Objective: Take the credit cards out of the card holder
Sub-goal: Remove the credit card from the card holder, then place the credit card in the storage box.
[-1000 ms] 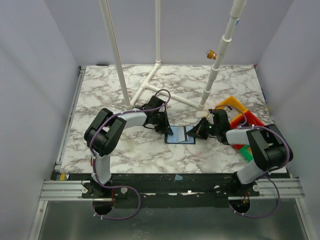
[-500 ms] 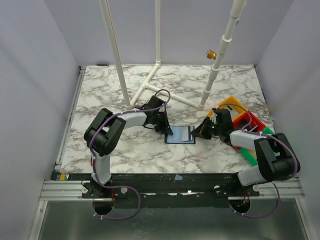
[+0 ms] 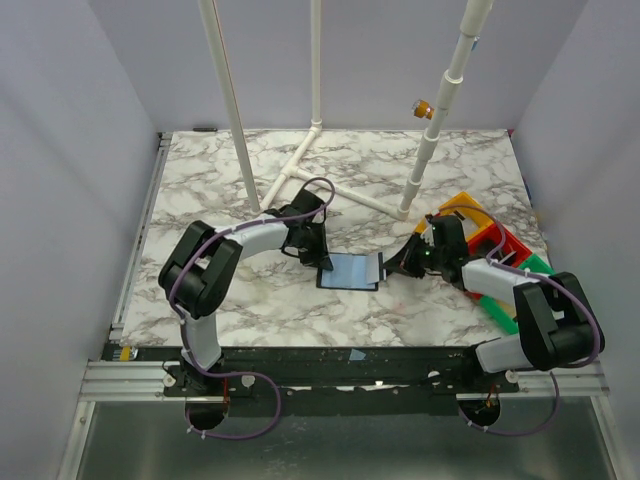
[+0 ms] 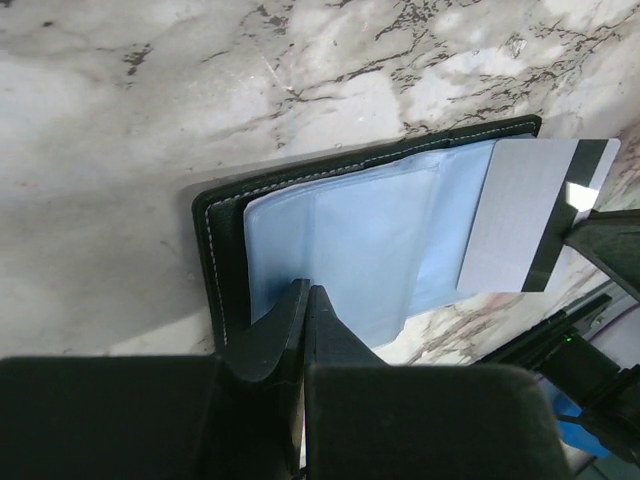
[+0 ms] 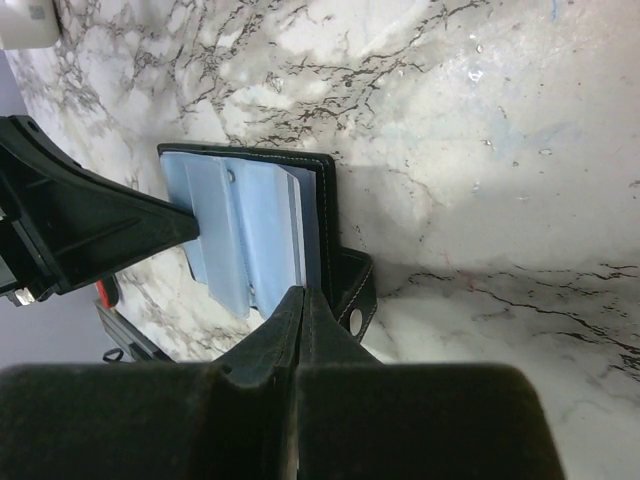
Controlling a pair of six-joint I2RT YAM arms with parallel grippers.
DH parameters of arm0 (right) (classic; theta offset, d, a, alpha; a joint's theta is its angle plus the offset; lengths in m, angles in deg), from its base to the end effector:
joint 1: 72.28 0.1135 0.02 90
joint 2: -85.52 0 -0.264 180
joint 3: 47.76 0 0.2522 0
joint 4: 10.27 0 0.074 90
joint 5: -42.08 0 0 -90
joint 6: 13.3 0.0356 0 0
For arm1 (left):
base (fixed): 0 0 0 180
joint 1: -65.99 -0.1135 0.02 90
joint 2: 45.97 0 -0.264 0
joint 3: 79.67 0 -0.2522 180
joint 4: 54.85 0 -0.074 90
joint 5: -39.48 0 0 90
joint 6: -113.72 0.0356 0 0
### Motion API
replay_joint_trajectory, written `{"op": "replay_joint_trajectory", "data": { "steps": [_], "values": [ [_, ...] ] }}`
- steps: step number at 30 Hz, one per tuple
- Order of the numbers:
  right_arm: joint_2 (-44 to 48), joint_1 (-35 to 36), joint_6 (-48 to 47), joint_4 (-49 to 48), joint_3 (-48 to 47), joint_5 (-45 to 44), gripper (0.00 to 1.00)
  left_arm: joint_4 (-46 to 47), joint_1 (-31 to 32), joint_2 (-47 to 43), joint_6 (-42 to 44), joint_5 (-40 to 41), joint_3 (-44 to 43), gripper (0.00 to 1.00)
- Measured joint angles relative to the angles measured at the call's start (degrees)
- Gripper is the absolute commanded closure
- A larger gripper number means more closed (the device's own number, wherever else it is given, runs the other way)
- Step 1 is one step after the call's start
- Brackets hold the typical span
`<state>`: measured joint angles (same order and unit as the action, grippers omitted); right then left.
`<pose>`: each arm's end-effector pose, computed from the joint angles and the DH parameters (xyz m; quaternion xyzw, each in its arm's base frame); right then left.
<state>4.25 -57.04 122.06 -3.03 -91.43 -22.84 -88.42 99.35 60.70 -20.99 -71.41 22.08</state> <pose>0.2421 0.0816 0.1456 0.1537 0.8920 0.3622 0.2225 0.3003 -0.2129 0.1517 -0.0507 0.9539 -0.2865 0.0741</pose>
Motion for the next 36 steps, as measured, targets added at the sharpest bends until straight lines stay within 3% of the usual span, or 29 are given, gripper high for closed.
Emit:
{"op": "replay_joint_trajectory", "data": {
  "steps": [5,9,17,20,36],
  "values": [
    [0.61,0.0,0.0,0.7,-0.9,0.26,0.99,-3.34,0.02,-1.73,1.03,1.44,-1.53,1.0],
    [1.95,0.0,0.02,1.92,-1.95,0.42,0.99,-4.61,0.02,-3.67,1.62,2.19,-2.91,0.86],
    [4.63,0.0,0.02,3.82,-3.69,0.79,0.99,-6.54,0.02,-9.07,2.32,3.13,-4.44,0.22],
    [5.38,0.0,0.02,4.85,-3.91,0.79,0.99,-6.91,0.02,-10.8,2.73,3.48,-4.44,0.04],
    [11.82,-0.15,0.09,14.53,-8.48,-3.34,0.99,-8.85,0.02,-15.85,4.72,4.13,-4.37,0.01]
  ]
}}
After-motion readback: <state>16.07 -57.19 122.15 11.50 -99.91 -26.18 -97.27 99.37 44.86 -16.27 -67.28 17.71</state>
